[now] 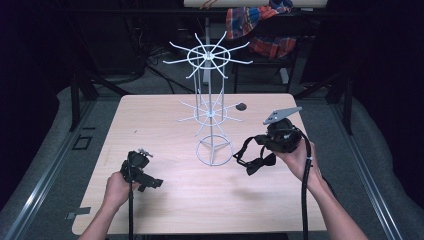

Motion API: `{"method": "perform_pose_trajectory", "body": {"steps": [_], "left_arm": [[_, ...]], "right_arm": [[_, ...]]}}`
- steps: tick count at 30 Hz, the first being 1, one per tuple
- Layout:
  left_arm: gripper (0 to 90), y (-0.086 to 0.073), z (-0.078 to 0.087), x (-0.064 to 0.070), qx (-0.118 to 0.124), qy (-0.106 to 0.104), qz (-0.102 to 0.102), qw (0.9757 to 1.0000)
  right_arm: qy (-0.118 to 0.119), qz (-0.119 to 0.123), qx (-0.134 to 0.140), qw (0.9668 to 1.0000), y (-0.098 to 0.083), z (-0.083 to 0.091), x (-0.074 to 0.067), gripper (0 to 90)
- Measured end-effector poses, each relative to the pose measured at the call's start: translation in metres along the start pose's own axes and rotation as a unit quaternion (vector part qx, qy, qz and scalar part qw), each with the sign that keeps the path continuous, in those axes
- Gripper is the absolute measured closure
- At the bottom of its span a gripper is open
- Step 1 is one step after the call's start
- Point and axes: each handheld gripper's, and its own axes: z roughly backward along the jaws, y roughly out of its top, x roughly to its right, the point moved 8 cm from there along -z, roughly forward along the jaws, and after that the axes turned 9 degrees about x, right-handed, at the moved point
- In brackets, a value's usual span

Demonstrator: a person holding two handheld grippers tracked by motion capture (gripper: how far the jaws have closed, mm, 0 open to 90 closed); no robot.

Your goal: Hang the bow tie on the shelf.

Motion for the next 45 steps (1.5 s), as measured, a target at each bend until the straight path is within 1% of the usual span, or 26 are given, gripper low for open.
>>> {"method": "perform_pose_trajectory", "body": {"steps": [7, 8, 10, 13, 14, 17, 23, 27, 28, 33, 39, 40, 45], "left_arm": [[0.1, 0.000, 0.000, 0.001, 0.000, -0.003, 0.002, 1.0000], [0.1, 0.001, 0.000, 0.001, 0.003, -0.002, 0.000, 1.0000], [0.1, 0.001, 0.000, 0.001, 0.003, -0.002, 0.000, 1.0000], [0.1, 0.001, 0.001, 0.001, 0.004, -0.002, -0.001, 1.0000], [0.1, 0.001, 0.000, 0.002, 0.004, -0.004, 0.001, 1.0000], [0.1, 0.001, 0.001, 0.001, 0.004, -0.003, -0.002, 1.0000], [0.1, 0.001, 0.001, 0.002, 0.004, -0.003, -0.003, 1.0000], [0.1, 0.001, 0.001, 0.002, 0.003, -0.005, -0.001, 1.0000], [0.1, 0.001, 0.000, 0.002, 0.004, -0.006, -0.001, 1.0000], [0.1, 0.001, 0.000, 0.003, 0.004, -0.005, -0.002, 1.0000], [0.1, 0.001, 0.000, 0.002, 0.003, -0.005, -0.003, 1.0000], [0.1, 0.001, 0.000, 0.002, 0.003, -0.006, -0.002, 1.0000], [0.1, 0.001, 0.000, 0.003, 0.004, -0.006, -0.003, 1.0000]], "right_arm": [[-0.001, 0.003, 0.011, 0.9999, 0.009, -0.001, 0.000, 89.2], [0.001, 0.002, 0.016, 0.9999, 0.013, -0.002, 0.000, 89.3], [-0.001, 0.004, 0.018, 0.9998, 0.016, -0.002, 0.001, 89.2], [-0.002, 0.004, 0.026, 0.9997, 0.023, -0.001, 0.002, 89.2], [-0.002, 0.004, 0.034, 0.9994, 0.026, -0.001, 0.002, 89.3], [-0.005, 0.003, 0.045, 0.9990, 0.033, 0.000, 0.005, 89.3], [-0.003, 0.002, 0.057, 0.9983, 0.043, -0.001, 0.007, 89.3], [0.001, 0.001, 0.059, 0.9983, 0.047, -0.002, 0.007, 89.3], [0.003, -0.001, 0.063, 0.9980, 0.049, -0.003, 0.008, 89.3], [0.004, -0.001, 0.065, 0.9979, 0.051, -0.006, 0.009, 89.3], [0.000, -0.005, 0.067, 0.9977, 0.052, -0.008, 0.015, 89.3], [0.000, -0.011, 0.073, 0.9973, 0.052, -0.009, 0.017, 89.3], [0.001, -0.011, 0.069, 0.9976, 0.052, -0.011, 0.020, 89.2]]}}
